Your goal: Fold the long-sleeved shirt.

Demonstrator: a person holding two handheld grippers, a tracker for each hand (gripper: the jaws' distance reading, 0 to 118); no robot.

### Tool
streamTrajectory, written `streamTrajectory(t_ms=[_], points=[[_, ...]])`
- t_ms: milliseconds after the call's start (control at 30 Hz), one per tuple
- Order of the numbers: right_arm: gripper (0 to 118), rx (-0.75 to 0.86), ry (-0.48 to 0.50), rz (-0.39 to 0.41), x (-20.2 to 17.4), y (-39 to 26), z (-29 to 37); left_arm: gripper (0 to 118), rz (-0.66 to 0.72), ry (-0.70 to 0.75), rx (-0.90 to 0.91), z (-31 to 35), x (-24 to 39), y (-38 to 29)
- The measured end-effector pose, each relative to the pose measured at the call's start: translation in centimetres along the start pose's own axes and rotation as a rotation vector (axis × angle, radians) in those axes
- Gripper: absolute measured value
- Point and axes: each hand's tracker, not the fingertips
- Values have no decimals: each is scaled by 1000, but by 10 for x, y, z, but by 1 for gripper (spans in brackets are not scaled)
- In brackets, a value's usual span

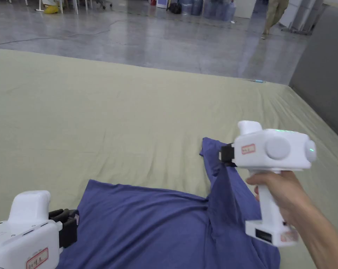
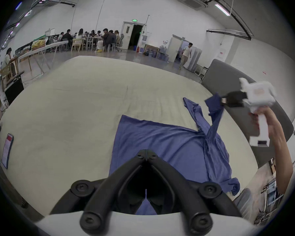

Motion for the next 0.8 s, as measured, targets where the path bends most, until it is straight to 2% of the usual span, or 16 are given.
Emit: streamTrajectory(t_ms=[67,167,233,367,467,500,533,567,600,633,700,800], points=[[5,-16,22,5,1,-37,40,0,-3,-9,4,0,0,-1],[5,-125,79,3,-1,-100,62,0,0,-19,6,-1,1,-3],[5,-219,80,-2,-4,-141,57,0,4,-21,3,-2,2,-6],[5,-369,16,1,-8,-205,19,0,7,-15,-12,-4,2,-10],[5,-378,26,-6,-6,-218,9,0,4,-12,-17,-2,3,-10],[15,-370,30,-18,-7,-215,14,0,4,-9,-16,-2,3,-10],[44,-338,39,-22,-6,-208,22,0,3,-9,-16,-2,3,-10],[108,-309,49,-8,-6,-200,30,0,4,-9,-15,-1,3,-10],[118,-281,45,8,-4,-189,40,0,7,-9,-12,-1,3,-9],[116,-165,30,20,-2,-172,56,0,10,-11,-11,-1,3,-9],[116,-93,-20,-5,7,-140,68,0,15,-18,-9,-2,3,-8],[115,17,-109,-24,43,-85,71,0,15,-14,-13,-5,5,-8]])
